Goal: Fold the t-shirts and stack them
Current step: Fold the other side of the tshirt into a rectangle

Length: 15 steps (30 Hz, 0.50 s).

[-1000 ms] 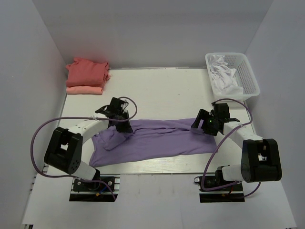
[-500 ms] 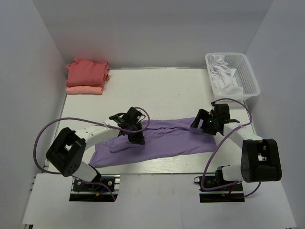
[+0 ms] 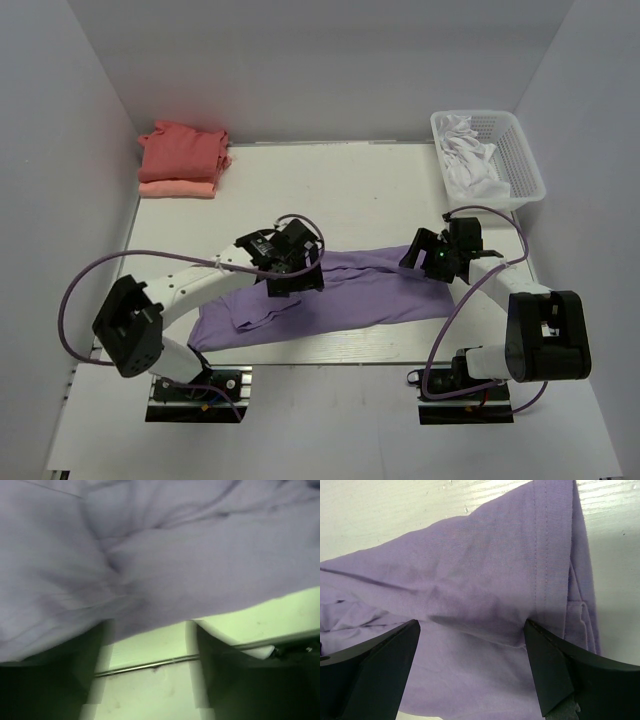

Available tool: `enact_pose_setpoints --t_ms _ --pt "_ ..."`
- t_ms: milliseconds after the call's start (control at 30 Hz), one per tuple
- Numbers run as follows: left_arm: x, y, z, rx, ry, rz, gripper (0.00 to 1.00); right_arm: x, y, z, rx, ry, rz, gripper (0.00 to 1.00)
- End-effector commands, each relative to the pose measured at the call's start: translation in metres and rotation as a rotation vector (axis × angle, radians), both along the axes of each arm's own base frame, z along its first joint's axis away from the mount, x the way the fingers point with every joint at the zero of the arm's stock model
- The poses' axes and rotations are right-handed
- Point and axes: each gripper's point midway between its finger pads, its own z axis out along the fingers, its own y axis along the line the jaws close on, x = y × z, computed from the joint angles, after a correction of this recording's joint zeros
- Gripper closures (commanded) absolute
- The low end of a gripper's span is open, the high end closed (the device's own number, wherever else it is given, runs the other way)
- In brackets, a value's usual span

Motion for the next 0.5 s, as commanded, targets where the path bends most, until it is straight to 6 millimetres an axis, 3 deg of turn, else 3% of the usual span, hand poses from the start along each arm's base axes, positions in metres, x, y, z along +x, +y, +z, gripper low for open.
enact_pose_setpoints --t_ms 0,67,167,267,333,467 --pt "0.014 0.039 0.029 0.056 -0.121 0.144 0.02 -0.013 0.000 -0.012 -0.007 0.048 0.018 0.10" --pt "0.021 0.051 0.037 0.066 -0.196 0.192 0.00 -0.014 -0.005 -0.012 -0.028 0.053 -0.001 0.10" --pt "0.025 0.067 0.035 0.109 -0.195 0.264 0.00 -0.004 -0.025 0.006 -0.119 -0.021 -0.085 0.10" --pt "0.021 0.088 0.011 0.177 -0.157 0.315 0.00 0.005 -0.052 0.028 -0.230 -0.077 -0.199 0.10" --pt "0.025 0.093 0.001 0.173 -0.159 0.340 0.00 0.009 -0.051 0.044 -0.228 -0.126 -0.195 0.10" --pt "0.027 0.126 -0.013 0.215 -0.136 0.454 0.00 0.019 -0.034 0.063 -0.171 -0.186 -0.120 0.10"
